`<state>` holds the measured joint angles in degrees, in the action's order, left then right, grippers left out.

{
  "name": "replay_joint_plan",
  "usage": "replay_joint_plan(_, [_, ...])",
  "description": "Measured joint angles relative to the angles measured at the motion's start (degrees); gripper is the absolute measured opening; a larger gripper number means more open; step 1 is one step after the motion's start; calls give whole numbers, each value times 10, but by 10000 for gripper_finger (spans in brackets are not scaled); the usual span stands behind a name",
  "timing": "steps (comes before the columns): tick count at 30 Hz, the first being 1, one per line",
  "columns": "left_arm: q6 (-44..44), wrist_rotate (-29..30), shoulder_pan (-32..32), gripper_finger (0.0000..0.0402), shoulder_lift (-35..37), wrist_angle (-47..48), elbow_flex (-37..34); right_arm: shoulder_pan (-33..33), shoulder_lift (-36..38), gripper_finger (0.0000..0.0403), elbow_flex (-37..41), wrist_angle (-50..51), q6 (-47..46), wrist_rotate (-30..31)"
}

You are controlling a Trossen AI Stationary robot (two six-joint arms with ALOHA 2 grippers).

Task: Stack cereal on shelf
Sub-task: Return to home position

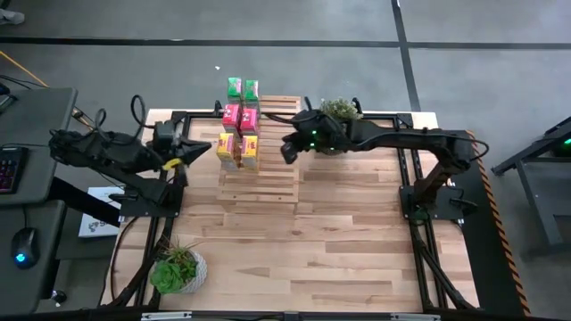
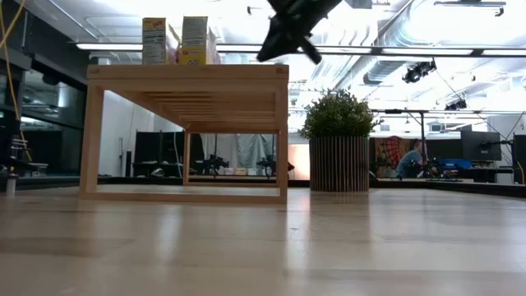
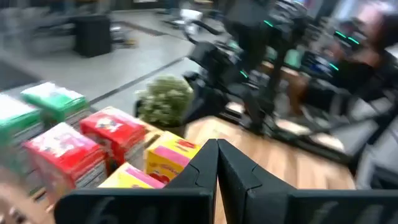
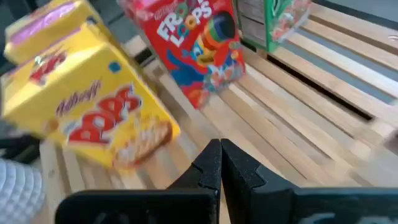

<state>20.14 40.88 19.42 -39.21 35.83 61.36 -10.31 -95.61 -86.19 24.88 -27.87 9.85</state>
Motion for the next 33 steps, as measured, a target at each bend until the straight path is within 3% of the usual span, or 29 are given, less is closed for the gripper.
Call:
replay_joint_plan(5, [-75, -105, -2, 0, 57, -33, -25, -3, 36, 0, 0, 33, 9, -28])
replay_joint_plan(9, [-117, -208, -21, 0, 130, -174, -120, -3, 46, 0, 0, 36, -5, -45])
replay_joint_plan(13, [-99, -262, -49, 0, 204, -262, -231, 0, 51, 0, 0, 35, -45, -56])
replay_joint_plan(18, [-38, -289, -81, 0, 294, -306, -348, 11, 50, 0, 0, 36, -58, -59])
replay_joint_plan(25, [31, -315, -108, 0, 385, -437, -508, 26, 53, 0, 0, 35, -66, -72])
replay_joint_plan(30, [75, -308, -126, 0, 388, -515, -599, 36, 66, 0, 0, 43, -65, -100])
replay_joint_plan(33, [103, -301, -140, 0, 385, -461, -607, 44, 84, 0, 0, 86, -60, -100])
